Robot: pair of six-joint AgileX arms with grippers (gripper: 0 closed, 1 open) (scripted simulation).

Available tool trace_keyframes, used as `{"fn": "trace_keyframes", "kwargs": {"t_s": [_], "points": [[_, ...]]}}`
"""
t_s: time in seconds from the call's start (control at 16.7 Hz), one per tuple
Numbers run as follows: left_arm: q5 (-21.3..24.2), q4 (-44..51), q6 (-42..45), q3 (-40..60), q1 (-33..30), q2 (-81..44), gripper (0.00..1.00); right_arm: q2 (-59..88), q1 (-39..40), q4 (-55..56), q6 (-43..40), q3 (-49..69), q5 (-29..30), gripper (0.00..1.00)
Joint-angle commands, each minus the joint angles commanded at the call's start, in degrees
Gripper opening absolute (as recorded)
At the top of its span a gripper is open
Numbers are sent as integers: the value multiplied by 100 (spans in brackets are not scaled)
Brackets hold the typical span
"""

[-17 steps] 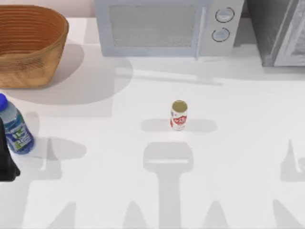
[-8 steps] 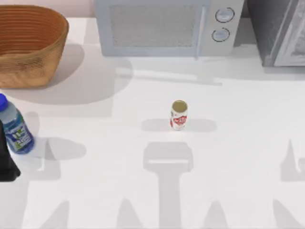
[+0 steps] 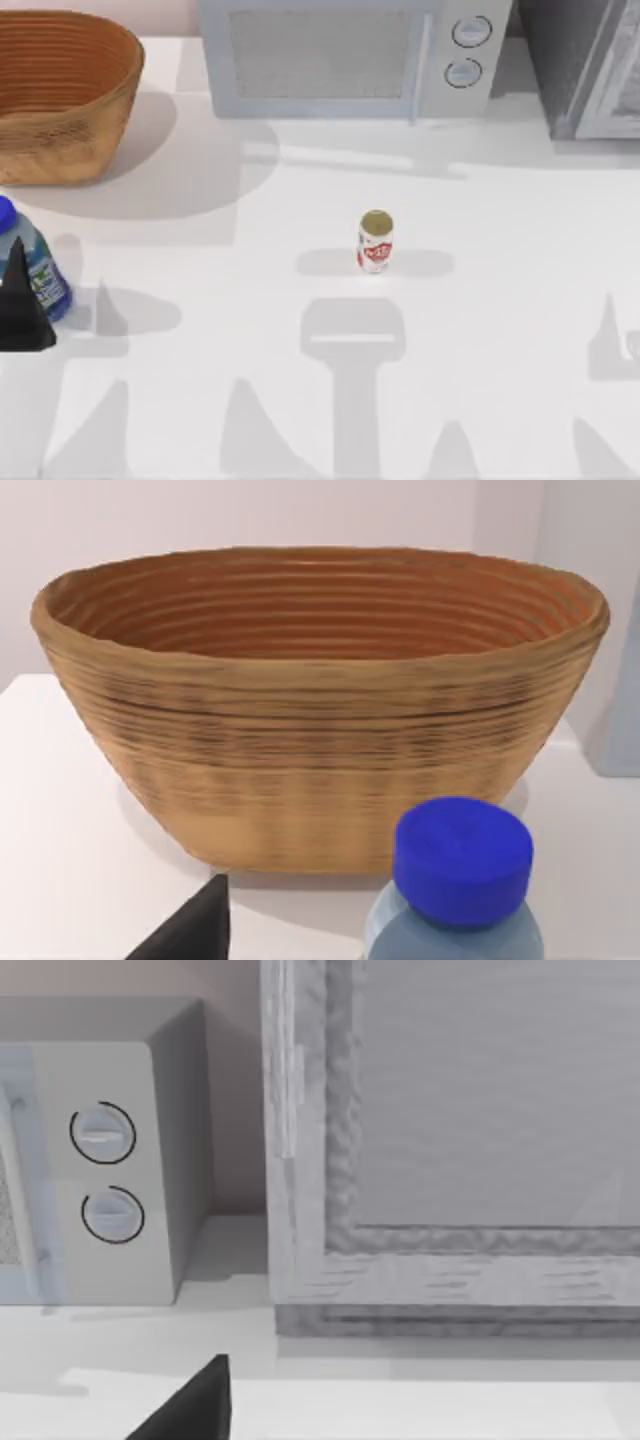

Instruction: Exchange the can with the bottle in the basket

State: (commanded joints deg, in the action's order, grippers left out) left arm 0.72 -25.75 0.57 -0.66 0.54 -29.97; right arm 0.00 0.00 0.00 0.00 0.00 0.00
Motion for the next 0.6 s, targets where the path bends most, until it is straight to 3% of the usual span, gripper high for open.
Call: {"fn": "trace_keyframes", "kwargs": {"t_s": [0.6], "points": [[198,-3989,69,-34,10,-4737,100,0,0,0,0,0,0,100]]}}
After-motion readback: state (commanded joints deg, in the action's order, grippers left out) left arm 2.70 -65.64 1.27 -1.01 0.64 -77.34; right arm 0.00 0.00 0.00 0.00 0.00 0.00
